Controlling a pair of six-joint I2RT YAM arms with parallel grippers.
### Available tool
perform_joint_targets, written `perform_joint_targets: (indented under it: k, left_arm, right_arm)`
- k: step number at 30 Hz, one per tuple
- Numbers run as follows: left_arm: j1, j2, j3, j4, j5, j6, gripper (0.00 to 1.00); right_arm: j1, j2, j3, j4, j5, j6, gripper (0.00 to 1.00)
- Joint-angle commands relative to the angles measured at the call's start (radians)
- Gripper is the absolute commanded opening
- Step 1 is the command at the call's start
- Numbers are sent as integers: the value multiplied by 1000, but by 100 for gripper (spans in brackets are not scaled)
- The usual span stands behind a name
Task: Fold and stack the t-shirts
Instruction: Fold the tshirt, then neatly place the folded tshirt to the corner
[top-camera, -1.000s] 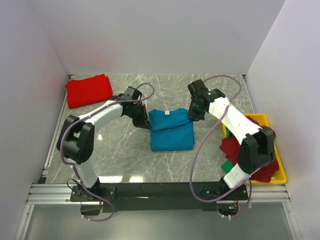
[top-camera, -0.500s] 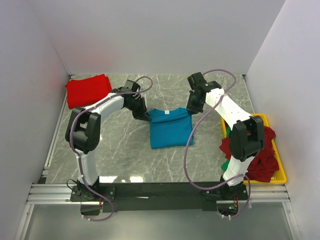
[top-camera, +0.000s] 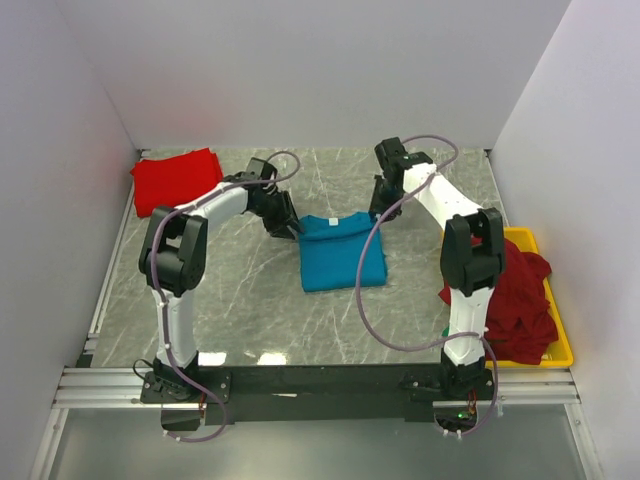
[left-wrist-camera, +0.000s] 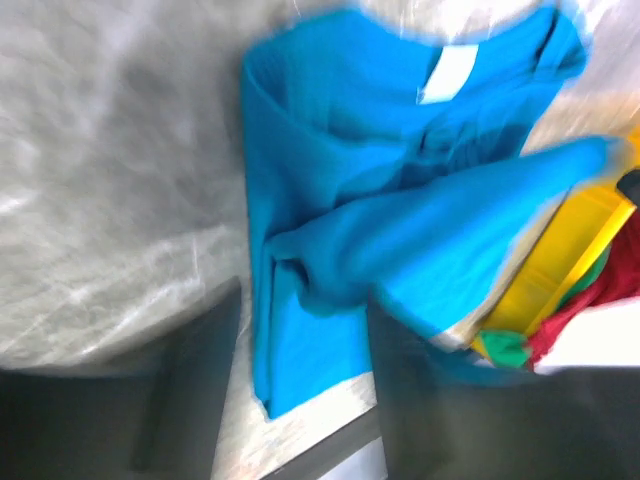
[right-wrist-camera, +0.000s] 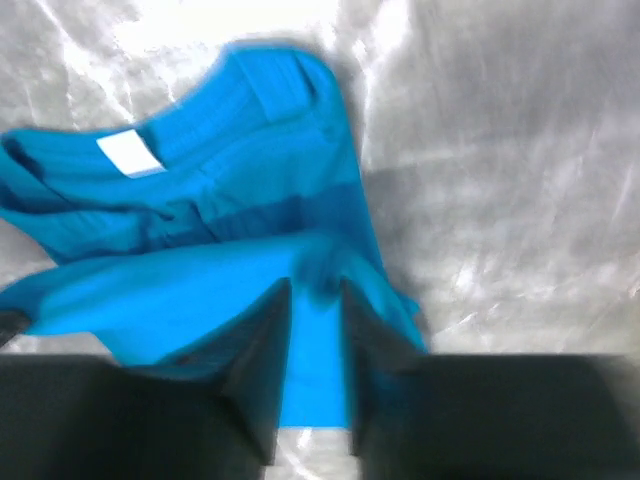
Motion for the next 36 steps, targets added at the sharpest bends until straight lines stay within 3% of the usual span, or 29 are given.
perform_joint_targets:
  k: [1,3,6,11,20,27,36]
  left_arm:
    - [32,-15,51,78,-56,-51,63]
    - [37,-47,48,99,-75,-74,74]
    - [36,-96,8,153,-84,-86,78]
    - [13,-152,-115,223,-58,-84,76]
    - [-84,-211,-291,357,-64,-130,73]
    - [-116,-221,-343,395,-95,-167,72]
    - [-136,-248,-391,395,-167,-164,73]
  right_arm:
    - [-22,47,178,39,-84,-79,44]
    - [-22,60,250,2,-87,-90,57]
    - [-24,32,298,7,-92,-108,59]
    - [-24,-110,108,86,-118,-127,58]
    - [-14,-346,-374,266,-265,-104,50]
    - [-11,-393,-491,315,-346,-128,49]
    - [-4,-335,-505,349,-434,-125,49]
